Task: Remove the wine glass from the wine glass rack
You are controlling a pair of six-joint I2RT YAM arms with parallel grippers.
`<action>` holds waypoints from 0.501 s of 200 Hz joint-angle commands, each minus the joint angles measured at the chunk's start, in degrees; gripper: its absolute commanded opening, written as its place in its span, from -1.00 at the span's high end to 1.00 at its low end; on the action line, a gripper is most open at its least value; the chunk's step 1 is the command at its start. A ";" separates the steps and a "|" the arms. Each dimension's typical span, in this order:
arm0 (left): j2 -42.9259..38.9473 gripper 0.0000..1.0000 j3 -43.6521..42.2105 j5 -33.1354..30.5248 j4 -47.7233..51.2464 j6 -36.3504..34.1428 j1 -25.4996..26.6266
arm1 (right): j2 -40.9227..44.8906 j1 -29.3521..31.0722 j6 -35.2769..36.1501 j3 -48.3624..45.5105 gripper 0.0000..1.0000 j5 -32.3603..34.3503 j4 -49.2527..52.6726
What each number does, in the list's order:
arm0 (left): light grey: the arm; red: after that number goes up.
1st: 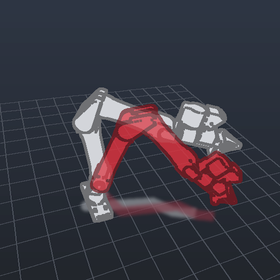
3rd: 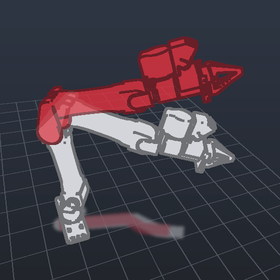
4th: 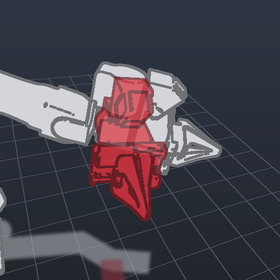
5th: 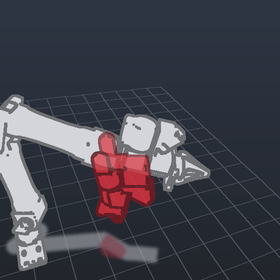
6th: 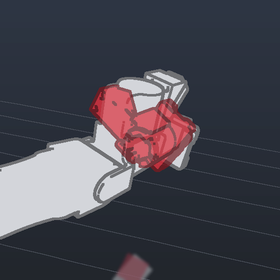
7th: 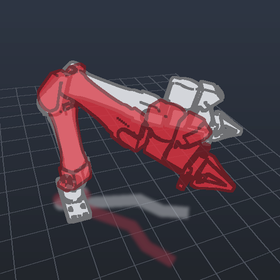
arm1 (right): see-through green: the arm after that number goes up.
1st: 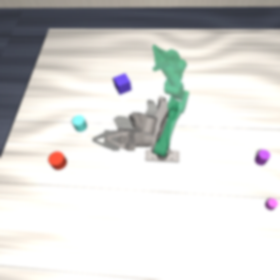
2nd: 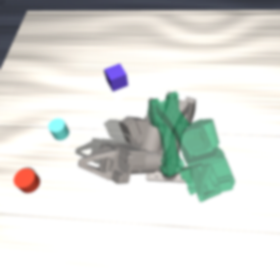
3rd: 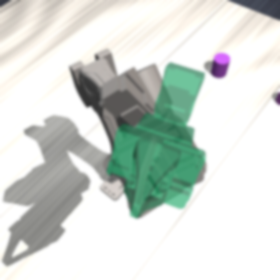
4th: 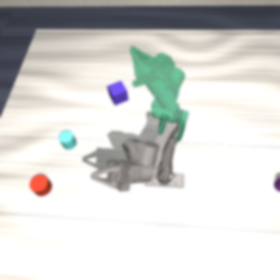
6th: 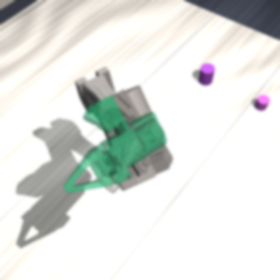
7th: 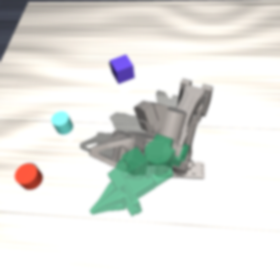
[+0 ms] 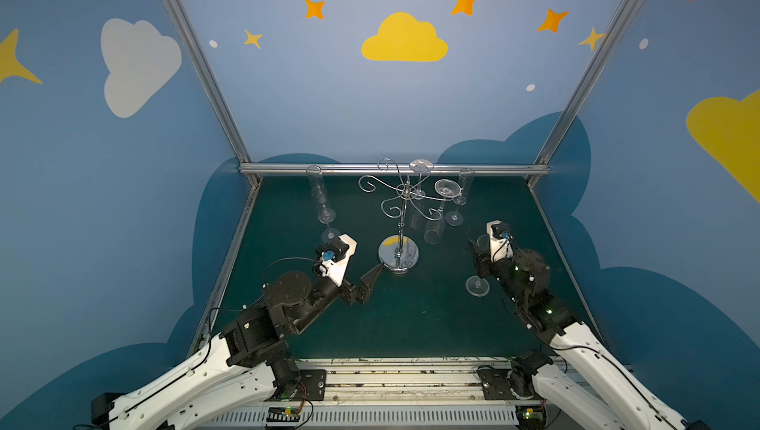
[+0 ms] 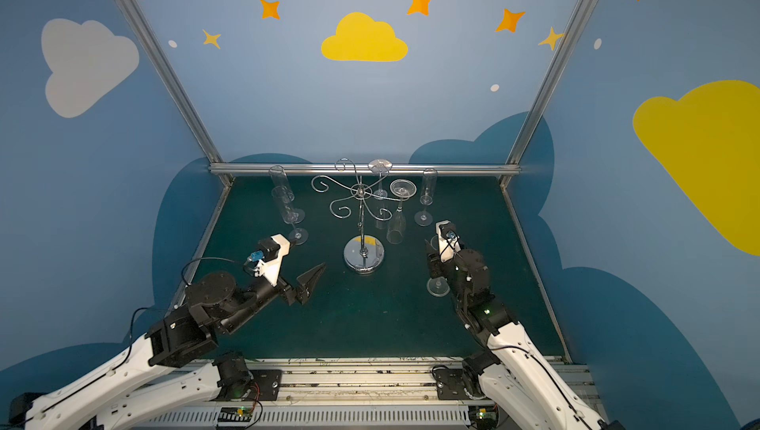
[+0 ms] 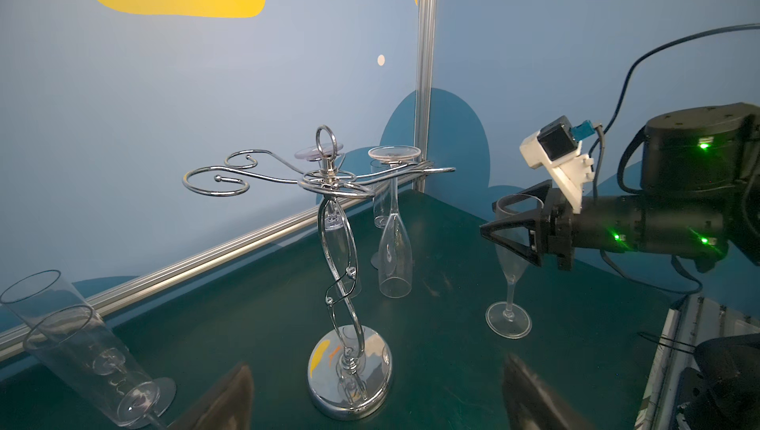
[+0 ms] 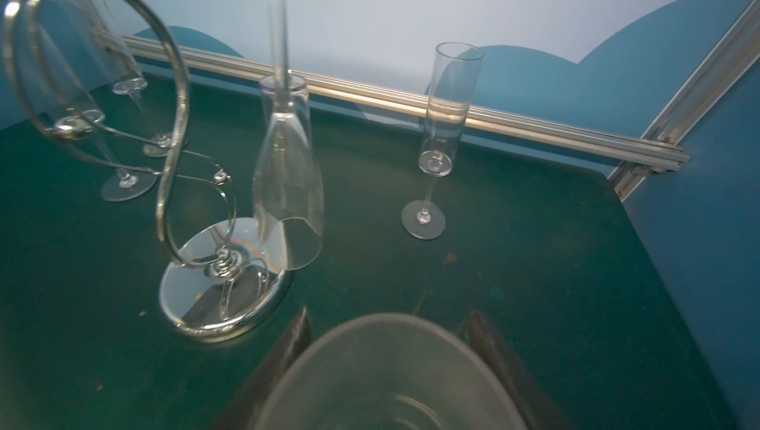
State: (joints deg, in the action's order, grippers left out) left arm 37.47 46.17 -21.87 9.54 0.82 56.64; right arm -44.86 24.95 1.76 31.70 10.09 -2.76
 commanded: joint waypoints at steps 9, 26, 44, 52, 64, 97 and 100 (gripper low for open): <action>0.79 -0.87 2.28 -1.64 -0.05 -1.62 -0.30 | -6.64 -5.21 -0.09 1.62 0.37 -10.08 -12.23; 1.23 -0.87 2.34 -2.08 -0.11 -1.77 -0.52 | -11.73 -7.26 0.65 3.51 0.37 -13.56 -14.92; 1.79 -0.87 2.54 -2.21 -0.56 -1.84 -0.82 | -17.41 -8.77 -0.26 6.48 0.37 -15.28 -16.48; 2.24 -0.87 2.85 -2.21 -0.69 -2.08 -1.00 | -19.83 -9.14 -0.11 9.26 0.37 -15.44 -16.36; 3.01 -0.87 3.47 -2.35 -0.59 -2.46 -1.27 | -23.22 -9.50 0.73 12.69 0.38 -15.84 -15.72; 5.26 -0.87 5.29 -2.65 -0.67 -3.87 -2.86 | -30.89 -10.57 2.86 20.82 0.38 -16.76 -14.55; 5.46 -0.88 5.44 -2.65 -0.74 -3.96 -3.07 | -31.55 -10.69 2.77 21.27 0.38 -16.77 -14.62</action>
State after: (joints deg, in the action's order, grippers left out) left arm 42.06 49.36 -23.66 9.85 -1.54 54.81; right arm -73.23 15.11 3.05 47.86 -4.62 -14.26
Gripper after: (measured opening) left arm 0.937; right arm 0.559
